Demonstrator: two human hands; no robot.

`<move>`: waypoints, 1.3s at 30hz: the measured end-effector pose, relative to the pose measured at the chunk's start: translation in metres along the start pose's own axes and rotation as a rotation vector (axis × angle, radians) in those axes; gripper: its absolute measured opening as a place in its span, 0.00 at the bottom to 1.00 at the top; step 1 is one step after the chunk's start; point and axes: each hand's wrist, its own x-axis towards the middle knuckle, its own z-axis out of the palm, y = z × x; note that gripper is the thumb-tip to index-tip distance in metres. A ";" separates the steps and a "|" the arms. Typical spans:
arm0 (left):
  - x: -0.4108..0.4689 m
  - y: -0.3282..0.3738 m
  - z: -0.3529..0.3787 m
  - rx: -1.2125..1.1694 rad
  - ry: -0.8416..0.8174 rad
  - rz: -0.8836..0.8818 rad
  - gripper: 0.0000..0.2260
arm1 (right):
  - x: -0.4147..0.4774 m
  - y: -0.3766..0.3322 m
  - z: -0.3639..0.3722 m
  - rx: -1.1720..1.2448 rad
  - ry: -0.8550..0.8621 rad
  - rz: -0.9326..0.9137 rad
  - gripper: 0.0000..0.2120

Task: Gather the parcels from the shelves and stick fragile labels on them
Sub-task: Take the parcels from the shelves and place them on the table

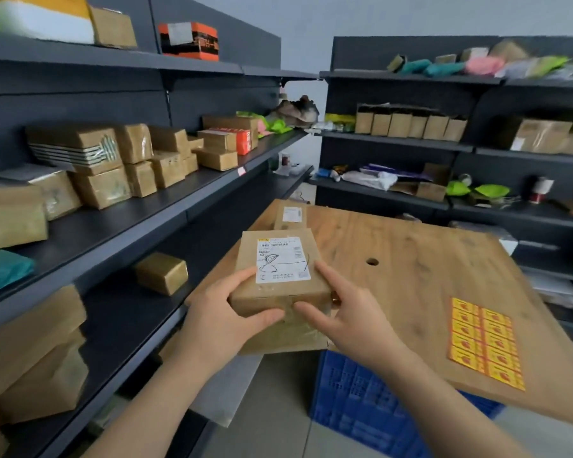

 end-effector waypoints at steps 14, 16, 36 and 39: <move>0.220 -0.008 0.163 -0.107 -0.102 -0.045 0.34 | 0.170 0.181 -0.058 -0.009 0.021 0.104 0.37; 0.252 -0.018 0.178 -0.096 -0.134 -0.054 0.34 | 0.196 0.203 -0.056 -0.021 0.021 0.124 0.36; 0.491 -0.159 0.299 0.175 -0.486 -0.128 0.37 | 0.378 0.391 0.027 0.131 -0.086 0.486 0.33; 0.499 -0.171 0.311 0.291 -0.481 -0.076 0.36 | 0.386 0.409 0.039 0.127 -0.108 0.530 0.34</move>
